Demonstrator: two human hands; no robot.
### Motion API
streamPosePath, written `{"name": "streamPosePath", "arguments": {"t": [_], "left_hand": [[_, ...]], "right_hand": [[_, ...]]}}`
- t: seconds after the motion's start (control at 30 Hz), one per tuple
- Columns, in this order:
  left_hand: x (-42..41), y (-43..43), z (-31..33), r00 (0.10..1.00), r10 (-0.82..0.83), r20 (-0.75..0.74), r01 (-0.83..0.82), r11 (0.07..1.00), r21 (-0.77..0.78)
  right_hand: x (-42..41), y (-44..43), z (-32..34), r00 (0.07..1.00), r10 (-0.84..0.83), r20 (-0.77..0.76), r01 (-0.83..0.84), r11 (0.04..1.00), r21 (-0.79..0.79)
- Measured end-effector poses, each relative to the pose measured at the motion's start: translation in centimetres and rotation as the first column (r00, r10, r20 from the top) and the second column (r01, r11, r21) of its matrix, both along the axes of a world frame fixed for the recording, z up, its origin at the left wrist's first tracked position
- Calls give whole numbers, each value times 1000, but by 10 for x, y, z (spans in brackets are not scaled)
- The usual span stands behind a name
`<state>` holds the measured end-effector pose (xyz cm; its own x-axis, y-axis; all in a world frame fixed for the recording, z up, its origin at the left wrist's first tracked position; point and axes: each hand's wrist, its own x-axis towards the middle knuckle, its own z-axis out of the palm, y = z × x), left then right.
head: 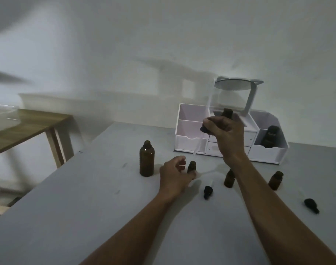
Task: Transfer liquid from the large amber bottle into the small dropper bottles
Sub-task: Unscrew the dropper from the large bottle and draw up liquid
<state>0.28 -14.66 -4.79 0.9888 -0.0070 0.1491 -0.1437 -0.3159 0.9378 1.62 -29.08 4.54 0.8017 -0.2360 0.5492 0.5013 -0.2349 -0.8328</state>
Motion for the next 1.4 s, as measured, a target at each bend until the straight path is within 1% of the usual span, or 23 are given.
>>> {"name": "streamPosePath", "arguments": {"t": [0.17, 0.37, 0.5, 0.67, 1.0, 1.23, 1.4], "left_hand": [[7, -5, -3, 999, -30, 41, 29, 999, 29], [7, -4, -6, 996, -42, 83, 36, 997, 74], [8, -3, -7, 995, -31, 98, 20, 993, 115], [8, -1, -7, 995, -51, 91, 46, 997, 61], [10, -2, -8, 995, -45, 84, 40, 997, 60], [10, -2, -10, 994, -53, 92, 49, 998, 40], [9, -1, -9, 994, -41, 101, 33, 997, 76]], "right_hand": [[4, -4, -4, 1000, -9, -13, 8, 1000, -27], [7, -5, -5, 1000, 3, -26, -4, 1000, -22], [7, -2, -7, 1000, 1, -27, -3, 998, -70], [8, -1, -9, 1000, -26, -11, 24, 992, -125], [5, 3, -9, 999, -43, -2, 42, 986, -162], [2, 3, -9, 999, -45, 3, 45, 986, -158], [3, 2, -10, 999, -48, 15, 50, 983, -176]]}}
